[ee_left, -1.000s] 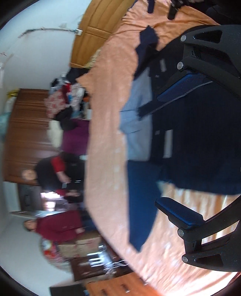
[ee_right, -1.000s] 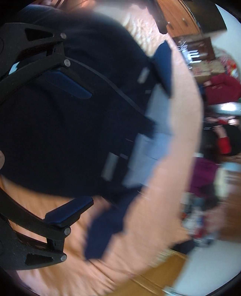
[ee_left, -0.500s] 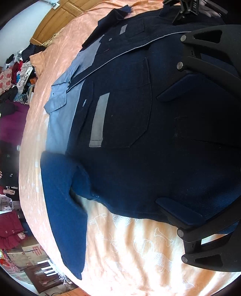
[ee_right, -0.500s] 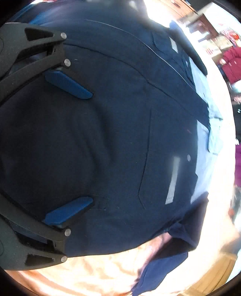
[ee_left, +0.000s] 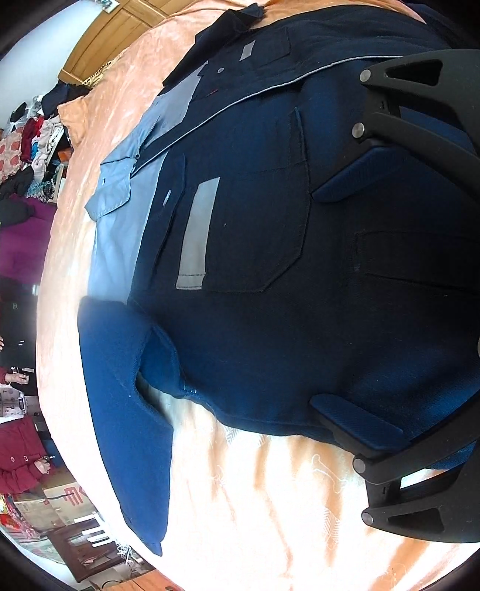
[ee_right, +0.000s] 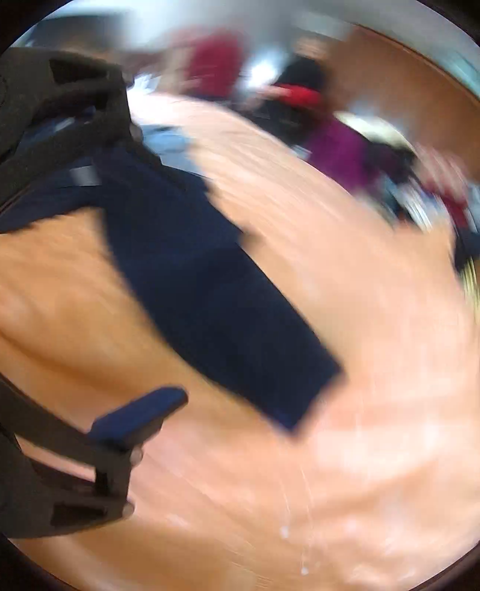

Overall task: Fold small clothes
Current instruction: 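Grasp the navy jacket's sleeve with the right tool and lift it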

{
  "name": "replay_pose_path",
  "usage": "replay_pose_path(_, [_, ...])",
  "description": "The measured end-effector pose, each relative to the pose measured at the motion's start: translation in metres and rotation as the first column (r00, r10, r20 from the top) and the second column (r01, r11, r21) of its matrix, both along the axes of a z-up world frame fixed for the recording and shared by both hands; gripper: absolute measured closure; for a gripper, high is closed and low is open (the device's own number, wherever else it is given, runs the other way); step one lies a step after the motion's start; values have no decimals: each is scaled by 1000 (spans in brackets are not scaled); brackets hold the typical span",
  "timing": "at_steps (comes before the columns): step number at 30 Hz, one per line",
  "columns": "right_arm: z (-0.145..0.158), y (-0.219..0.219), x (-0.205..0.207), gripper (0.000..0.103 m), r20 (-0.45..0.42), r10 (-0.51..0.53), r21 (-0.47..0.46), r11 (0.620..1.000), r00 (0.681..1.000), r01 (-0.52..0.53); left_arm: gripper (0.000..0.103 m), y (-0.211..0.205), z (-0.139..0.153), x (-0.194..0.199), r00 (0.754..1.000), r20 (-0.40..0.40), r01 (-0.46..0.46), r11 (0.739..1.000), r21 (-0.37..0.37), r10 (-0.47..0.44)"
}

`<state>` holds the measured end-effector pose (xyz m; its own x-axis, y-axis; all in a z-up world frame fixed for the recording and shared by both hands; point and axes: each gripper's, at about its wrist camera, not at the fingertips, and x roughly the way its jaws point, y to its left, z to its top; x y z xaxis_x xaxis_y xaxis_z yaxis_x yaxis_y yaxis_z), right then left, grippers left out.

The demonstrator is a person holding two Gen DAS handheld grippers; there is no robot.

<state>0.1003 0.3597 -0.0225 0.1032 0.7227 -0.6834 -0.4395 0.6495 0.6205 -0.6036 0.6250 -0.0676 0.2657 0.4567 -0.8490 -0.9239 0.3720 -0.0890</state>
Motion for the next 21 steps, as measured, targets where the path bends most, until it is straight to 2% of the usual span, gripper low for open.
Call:
replay_pose_path(1, [-9, -5, 23, 31, -30, -35, -3, 999, 999, 35, 0, 0, -1, 2, 1000, -2, -1, 1000, -1, 1])
replay_pose_path(2, [-18, -7, 42, 34, -51, -59, -15, 998, 997, 58, 0, 1, -1, 3, 1000, -7, -4, 1000, -3, 4])
replay_pose_path(5, [-35, -1, 68, 36, -52, -74, -45, 996, 996, 72, 0, 2, -1, 5, 1000, -17, -7, 1000, -3, 7])
replay_pose_path(10, [-35, 8, 73, 36, -6, -45, -61, 997, 999, 45, 0, 4, -2, 5, 1000, -28, -11, 1000, -7, 11])
replay_pose_path(12, [-39, 13, 76, 41, -8, -40, -59, 997, 999, 40, 0, 5, -2, 6, 999, -34, -12, 1000, -9, 12])
replay_pose_path(13, [-41, 10, 72, 57, -11, -34, -51, 998, 999, 34, 0, 5, -3, 6, 999, -36, -13, 1000, -10, 12])
replay_pose_path(14, [-43, 8, 69, 86, -35, -26, -28, 999, 999, 25, 0, 5, -2, 6, 999, -37, -13, 1000, -12, 13])
replay_pose_path(15, [-40, 8, 66, 93, -53, -17, 8, 1000, 998, 18, 0, 6, -2, 6, 999, -36, -15, 1000, -13, 14])
replay_pose_path(16, [-33, 12, 60, 95, -45, -10, 40, 999, 999, 12, 0, 6, 0, 6, 999, -32, -20, 1000, -9, 20])
replay_pose_path(19, [32, 37, 22, 96, 30, 91, 195, 976, 995, -95, 0, 1, 8, 7, 998, -36, -41, 998, 43, 42])
replay_pose_path(21, [90, 73, -29, 96, 101, 201, 302, 927, 974, -222, 0, -3, 19, 2, 998, -5, -63, 994, 90, 64])
